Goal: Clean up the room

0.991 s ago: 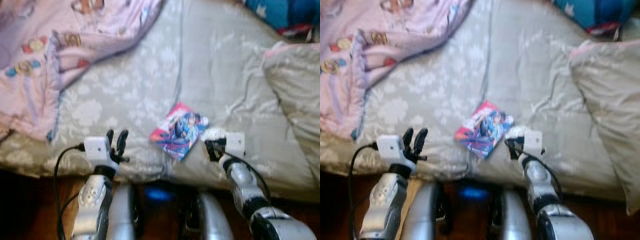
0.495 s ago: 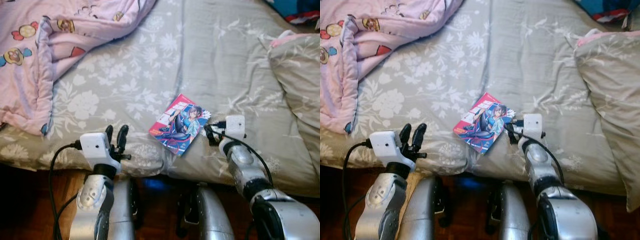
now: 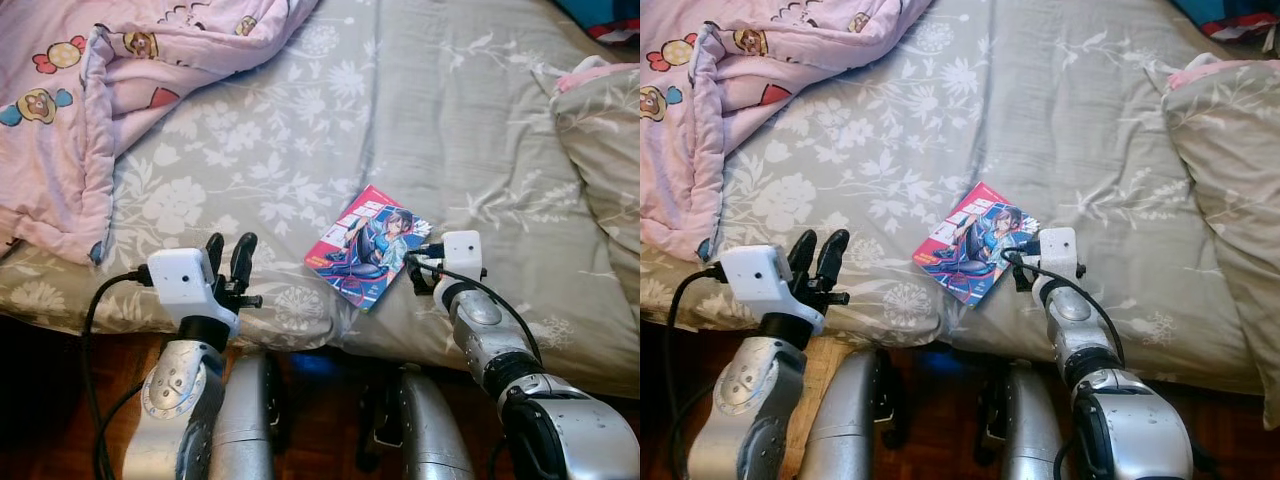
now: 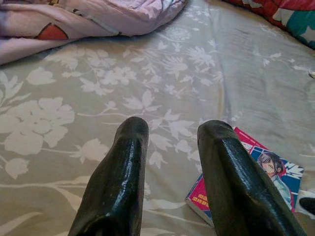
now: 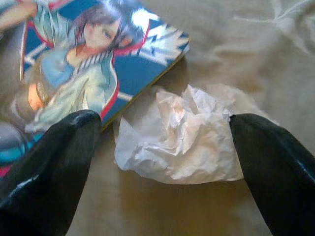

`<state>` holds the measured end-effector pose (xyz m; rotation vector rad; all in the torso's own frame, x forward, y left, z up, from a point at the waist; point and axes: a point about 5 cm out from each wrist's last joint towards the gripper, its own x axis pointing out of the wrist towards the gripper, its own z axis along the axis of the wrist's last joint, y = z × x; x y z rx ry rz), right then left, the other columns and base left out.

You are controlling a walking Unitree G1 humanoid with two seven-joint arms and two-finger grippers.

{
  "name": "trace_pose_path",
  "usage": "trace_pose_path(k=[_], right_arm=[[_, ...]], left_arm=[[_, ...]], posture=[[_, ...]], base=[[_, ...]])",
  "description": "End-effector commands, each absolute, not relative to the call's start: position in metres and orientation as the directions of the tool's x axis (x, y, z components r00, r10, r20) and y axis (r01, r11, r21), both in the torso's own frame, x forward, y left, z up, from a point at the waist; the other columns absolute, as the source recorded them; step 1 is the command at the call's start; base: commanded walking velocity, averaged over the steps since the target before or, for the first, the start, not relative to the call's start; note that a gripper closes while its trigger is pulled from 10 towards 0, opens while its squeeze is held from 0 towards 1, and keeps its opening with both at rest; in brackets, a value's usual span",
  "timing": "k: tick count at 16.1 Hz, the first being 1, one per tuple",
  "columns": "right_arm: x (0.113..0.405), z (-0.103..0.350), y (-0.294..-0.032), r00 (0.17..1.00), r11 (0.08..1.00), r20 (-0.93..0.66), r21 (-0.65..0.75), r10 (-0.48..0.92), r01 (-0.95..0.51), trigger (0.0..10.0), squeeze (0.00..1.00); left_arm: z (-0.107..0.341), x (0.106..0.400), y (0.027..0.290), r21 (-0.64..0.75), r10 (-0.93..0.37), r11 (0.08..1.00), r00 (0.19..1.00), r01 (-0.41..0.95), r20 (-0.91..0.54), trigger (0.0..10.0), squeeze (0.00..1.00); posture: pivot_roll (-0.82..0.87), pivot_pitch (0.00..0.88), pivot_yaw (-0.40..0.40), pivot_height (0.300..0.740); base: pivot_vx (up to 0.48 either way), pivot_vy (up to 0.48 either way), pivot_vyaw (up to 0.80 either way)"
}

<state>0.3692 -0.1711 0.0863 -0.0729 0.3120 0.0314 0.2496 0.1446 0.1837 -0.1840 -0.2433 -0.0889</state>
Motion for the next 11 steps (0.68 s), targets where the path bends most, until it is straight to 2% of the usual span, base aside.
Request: trace_pose_path(k=[1,2,3,4,11], right_arm=[[0.3597,0.0686,-0.17,0.923,0.995,-0.385,-0.082,0.013,-0.048,10.0,0.0],[0.3599,0.0689,-0.1699,0.923,0.996,-0.384,-0.079,0.012,-0.046,10.0,0.0],[0.3601,0.0692,-0.1705,0.923,0.996,-0.384,-0.079,0.01,-0.043,1.6,0.0],[0.3605,0.0698,-0.172,0.923,0.996,-0.385,-0.081,0.001,-0.035,0.0,0.0],[0.3567,0.0646,-0.1759,0.918,0.996,-0.397,-0.092,-0.018,-0.021,0.0,0.0]], left_arm=[[0.1787,0.2447,0.1474,-0.179,-0.054,0.979,0.976,0.093,0.211,10.0,0.0],[0.1799,0.245,0.1452,-0.179,-0.06,0.979,0.975,0.099,0.213,10.0,0.0],[0.1805,0.2451,0.1435,-0.185,-0.059,0.978,0.975,0.1,0.213,10.0,0.0],[0.1805,0.2459,0.1428,-0.192,-0.058,0.976,0.976,0.1,0.212,10.0,0.0],[0.1827,0.2432,0.1481,-0.214,-0.048,0.973,0.981,0.088,0.189,10.0,0.0]], posture=[[0.34,0.574,-0.036,0.641],[0.34,0.574,-0.036,0.641],[0.34,0.575,-0.034,0.641],[0.34,0.574,-0.032,0.641],[0.32,0.557,-0.017,0.641]], base=[[0.0,0.0,0.0],[0.0,0.0,0.0],[0.0,0.0,0.0],[0.0,0.0,0.0],[0.0,0.0,0.0]])
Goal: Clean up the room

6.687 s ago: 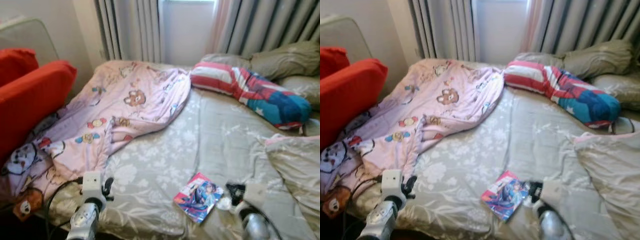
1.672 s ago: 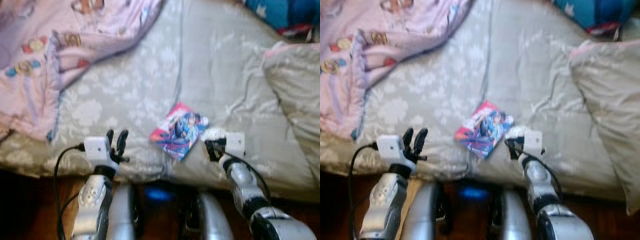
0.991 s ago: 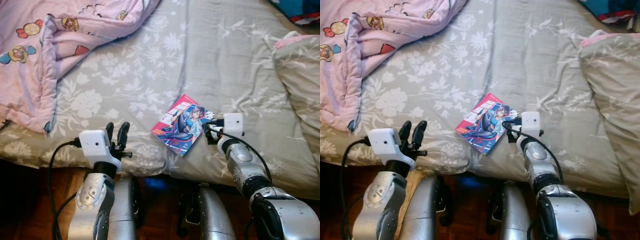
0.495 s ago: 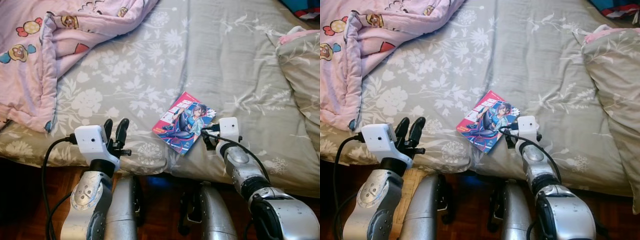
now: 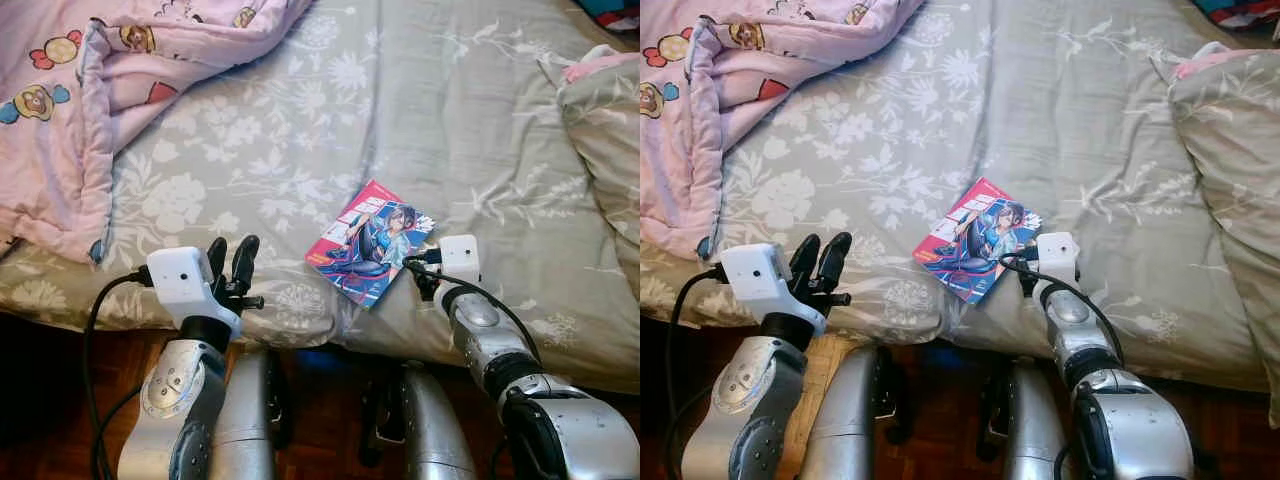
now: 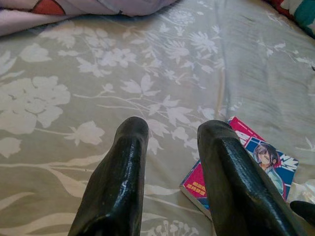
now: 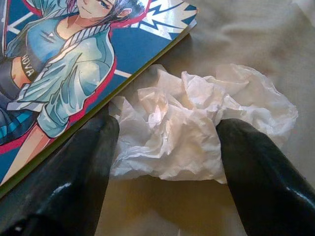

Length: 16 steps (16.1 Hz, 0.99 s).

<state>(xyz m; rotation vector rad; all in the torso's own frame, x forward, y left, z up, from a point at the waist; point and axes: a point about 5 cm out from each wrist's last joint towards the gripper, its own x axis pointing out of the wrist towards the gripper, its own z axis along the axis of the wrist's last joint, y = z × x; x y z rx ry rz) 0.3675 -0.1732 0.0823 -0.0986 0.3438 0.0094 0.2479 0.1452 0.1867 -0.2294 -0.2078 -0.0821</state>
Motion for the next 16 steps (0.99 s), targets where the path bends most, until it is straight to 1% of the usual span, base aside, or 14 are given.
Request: trace_pose_path(k=[1,4,11,16], right_arm=[[0.356,0.064,-0.176,0.917,0.996,-0.399,-0.093,-0.02,-0.019,0.0,0.0],[0.354,0.06,-0.174,0.916,0.996,-0.4,-0.085,-0.022,-0.013,0.0,0.0],[0.35,0.054,-0.17,0.913,0.998,-0.408,-0.056,-0.026,0.004,0.0,0.0],[0.349,0.056,-0.185,0.911,0.991,-0.391,-0.078,-0.129,0.107,0.0,0.0]], left_arm=[[0.182,0.243,0.149,-0.22,-0.045,0.972,0.981,0.086,0.186,10.0,0.0],[0.183,0.24,0.153,-0.212,-0.037,0.975,0.984,0.075,0.177,10.0,0.0],[0.178,0.232,0.154,-0.215,-0.031,0.975,0.989,0.062,0.144,10.0,0.0],[0.176,0.229,0.155,-0.211,-0.026,0.976,0.99,0.055,0.136,10.0,0.0]], posture=[[0.32,0.556,-0.017,0.641],[0.33,0.551,-0.007,0.641],[0.32,0.566,-0.004,0.641],[0.32,0.573,-0.006,0.641]], base=[[0.0,0.0,0.0],[0.0,0.0,0.0],[0.0,0.0,0.0],[0.0,0.0,0.0]])
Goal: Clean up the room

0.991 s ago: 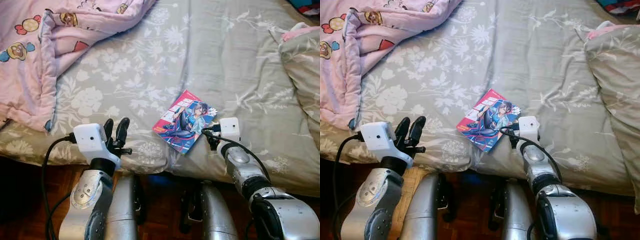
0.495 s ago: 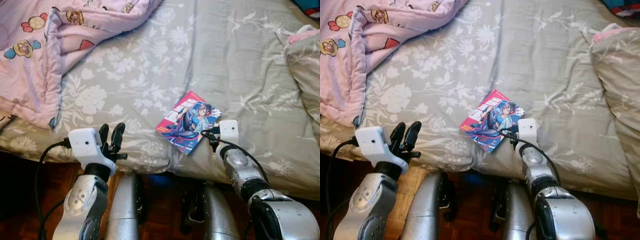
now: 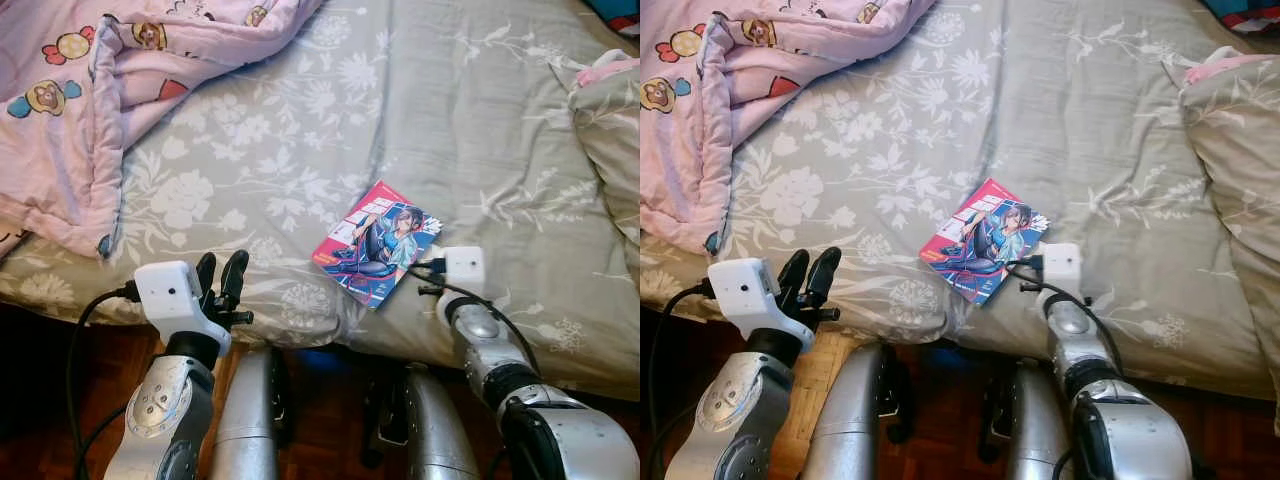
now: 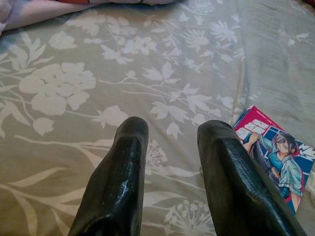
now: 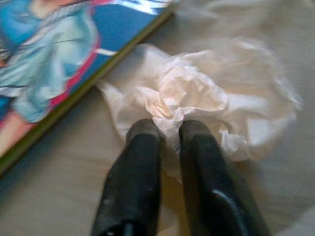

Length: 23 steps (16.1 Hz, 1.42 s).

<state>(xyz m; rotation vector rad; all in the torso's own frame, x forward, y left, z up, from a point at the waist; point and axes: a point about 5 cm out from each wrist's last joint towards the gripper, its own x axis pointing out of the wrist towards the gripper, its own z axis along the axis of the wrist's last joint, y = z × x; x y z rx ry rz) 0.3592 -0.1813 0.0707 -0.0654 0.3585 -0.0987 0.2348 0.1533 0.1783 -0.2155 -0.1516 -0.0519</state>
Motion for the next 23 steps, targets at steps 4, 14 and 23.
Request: trace_pose_path(k=[4,14,23], right_arm=[[0.351,0.06,-0.189,0.918,0.989,-0.367,-0.063,-0.15,0.136,0.0,0.0],[0.34,0.061,-0.211,0.961,0.989,-0.235,-0.019,-0.148,0.148,10.0,0.0],[0.274,0.003,-0.233,0.92,0.959,-0.304,0.055,-0.249,0.278,10.0,0.0]], left_arm=[[0.178,0.23,0.153,-0.205,-0.033,0.977,0.989,0.062,0.142,10.0,0.0],[0.123,0.233,0.178,-0.094,-0.001,0.996,1.0,0.001,0.006,10.0,0.0],[0.036,0.26,0.233,0.099,0.024,0.995,0.974,-0.001,-0.225,10.0,0.0]], posture=[[0.31,0.578,-0.005,0.641],[0.24,0.439,-0.02,0.641],[0.16,0.087,0.012,0.641]], base=[[0.0,0.0,0.0],[0.0,0.0,0.0],[0.0,0.0,0.0]])
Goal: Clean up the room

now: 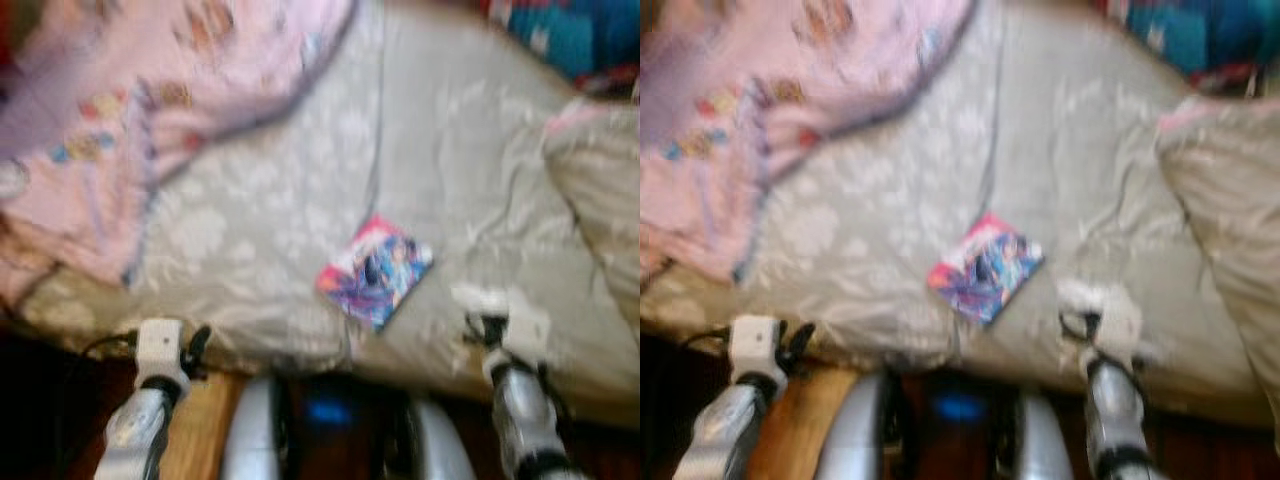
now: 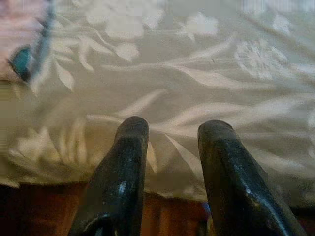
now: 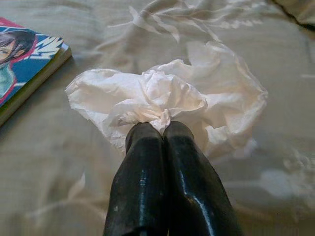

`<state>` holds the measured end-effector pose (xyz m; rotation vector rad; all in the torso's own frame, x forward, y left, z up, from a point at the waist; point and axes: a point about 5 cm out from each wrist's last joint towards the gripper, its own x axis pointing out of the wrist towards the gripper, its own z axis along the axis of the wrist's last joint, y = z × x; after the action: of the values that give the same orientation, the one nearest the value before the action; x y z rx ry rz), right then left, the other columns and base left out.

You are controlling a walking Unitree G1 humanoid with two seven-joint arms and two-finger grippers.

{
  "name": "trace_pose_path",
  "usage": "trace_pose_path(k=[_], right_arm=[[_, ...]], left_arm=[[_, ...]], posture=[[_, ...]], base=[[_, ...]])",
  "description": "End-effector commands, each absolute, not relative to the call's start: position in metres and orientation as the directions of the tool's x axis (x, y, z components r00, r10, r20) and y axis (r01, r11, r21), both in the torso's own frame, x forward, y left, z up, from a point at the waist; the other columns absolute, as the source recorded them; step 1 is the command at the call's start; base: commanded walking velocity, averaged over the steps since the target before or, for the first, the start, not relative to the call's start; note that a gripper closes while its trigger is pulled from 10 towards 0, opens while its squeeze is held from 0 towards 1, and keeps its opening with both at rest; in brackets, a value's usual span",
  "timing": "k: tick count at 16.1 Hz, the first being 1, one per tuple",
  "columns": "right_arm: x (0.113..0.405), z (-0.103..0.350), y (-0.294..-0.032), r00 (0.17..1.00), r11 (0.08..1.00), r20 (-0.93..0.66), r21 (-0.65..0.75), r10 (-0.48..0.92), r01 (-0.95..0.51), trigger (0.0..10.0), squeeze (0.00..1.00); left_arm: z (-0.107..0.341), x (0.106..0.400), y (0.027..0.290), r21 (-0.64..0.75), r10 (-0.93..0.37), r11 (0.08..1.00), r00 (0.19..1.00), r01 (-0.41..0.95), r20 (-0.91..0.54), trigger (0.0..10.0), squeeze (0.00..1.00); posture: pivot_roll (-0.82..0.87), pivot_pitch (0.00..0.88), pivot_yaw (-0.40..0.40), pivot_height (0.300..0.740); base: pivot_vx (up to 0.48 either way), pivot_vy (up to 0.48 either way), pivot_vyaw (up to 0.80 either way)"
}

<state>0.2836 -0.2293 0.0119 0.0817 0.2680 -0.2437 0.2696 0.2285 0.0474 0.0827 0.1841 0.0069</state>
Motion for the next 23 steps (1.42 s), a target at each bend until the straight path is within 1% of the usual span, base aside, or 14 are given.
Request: trace_pose_path(k=[1,2,4,6,8,9,10,11,12,15,19,20,21,23], right_arm=[[0.269,-0.002,-0.235,0.907,0.953,-0.327,0.051,-0.266,0.297,10.0,0.0],[0.265,-0.006,-0.235,0.895,0.951,-0.352,0.045,-0.272,0.307,10.0,0.0],[0.26,-0.013,-0.234,0.88,0.951,-0.392,0.039,-0.269,0.308,10.0,0.0],[0.247,-0.028,-0.232,0.834,0.94,-0.483,0.063,-0.264,0.334,10.0,0.0],[0.239,-0.036,-0.23,0.811,0.948,-0.532,0.046,-0.243,0.315,10.0,0.0],[0.232,-0.042,-0.23,0.783,0.945,-0.57,0.037,-0.247,0.325,10.0,0.0],[0.215,-0.053,-0.233,0.732,0.93,-0.623,0.02,-0.275,0.366,10.0,0.0],[0.207,-0.058,-0.235,0.701,0.908,-0.65,0.036,-0.295,0.417,10.0,0.0],[0.206,-0.059,-0.235,0.691,0.901,-0.658,0.044,-0.299,0.432,10.0,0.0],[0.193,-0.07,-0.226,0.656,0.912,-0.71,0.048,-0.255,0.406,10.0,0.0],[0.191,-0.072,-0.221,0.656,0.918,-0.718,0.06,-0.233,0.391,10.0,0.0],[0.192,-0.073,-0.217,0.653,0.938,-0.727,0.036,-0.211,0.344,10.0,0.0],[0.192,-0.073,-0.216,0.655,0.934,-0.726,0.047,-0.211,0.354,10.0,0.0],[0.191,-0.074,-0.216,0.649,0.934,-0.73,0.044,-0.213,0.355,10.0,0.0]], left_arm=[[0.033,0.264,0.231,0.096,0.021,0.995,0.972,0.002,-0.235,10.0,0.0],[0.03,0.268,0.227,0.09,0.01,0.996,0.969,0.013,-0.246,10.0,0.0],[0.024,0.275,0.218,0.085,-0.027,0.995,0.964,0.051,-0.266,10.0,0.0],[0.005,0.277,0.21,0.046,-0.055,0.996,0.929,0.077,-0.367,10.0,0.0],[-0.008,0.269,0.213,0.062,-0.038,0.995,0.893,0.074,-0.448,10.0,0.0],[-0.017,0.262,0.218,0.071,-0.01,0.996,0.866,0.052,-0.5,10.0,0.0],[-0.031,0.246,0.226,0.059,0.041,0.998,0.819,-0.009,-0.572,10.0,0.0],[-0.037,0.239,0.228,0.062,0.056,0.998,0.799,-0.023,-0.599,10.0,0.0],[-0.038,0.238,0.228,0.064,0.058,0.998,0.793,-0.024,-0.606,10.0,0.0],[-0.043,0.231,0.236,0.042,0.134,0.99,0.769,-0.138,-0.625,10.0,0.0],[-0.049,0.224,0.232,0.042,0.131,0.99,0.752,-0.137,-0.646,10.0,0.0],[-0.05,0.223,0.23,0.04,0.128,0.99,0.748,-0.134,-0.651,10.0,0.0],[-0.051,0.222,0.229,0.04,0.133,0.989,0.747,-0.142,-0.651,10.0,0.0],[-0.051,0.222,0.228,0.039,0.135,0.989,0.747,-0.145,-0.651,10.0,0.0]], posture=[[0.15,0.056,0.014,0.641],[0.14,0.026,0.019,0.641],[0.13,0.0,0.018,0.641],[0.11,0.0,0.015,0.641],[0.09,0.0,0.019,0.641],[0.06,0.0,0.029,0.641],[0.05,0.0,0.037,0.641],[0.05,0.0,0.042,0.641],[0.05,0.0,0.042,0.641],[0.07,0.0,0.031,0.641],[0.07,0.0,0.027,0.68],[0.07,0.0,0.027,0.695],[0.07,0.0,0.028,0.715],[0.07,0.0,0.023,0.735]], base=[[0.0,0.0,0.0],[0.0,0.0,0.0],[0.0,0.0,0.0],[0.0,0.0,0.0],[0.0,0.0,0.0],[0.0,0.0,0.0],[0.0,0.0,0.0],[0.0,0.0,0.0],[0.0,0.0,0.0],[0.0,0.0,0.0],[0.0,0.0,0.0],[0.0,0.0,0.0],[0.0,0.0,0.0],[0.0,0.0,0.0]])
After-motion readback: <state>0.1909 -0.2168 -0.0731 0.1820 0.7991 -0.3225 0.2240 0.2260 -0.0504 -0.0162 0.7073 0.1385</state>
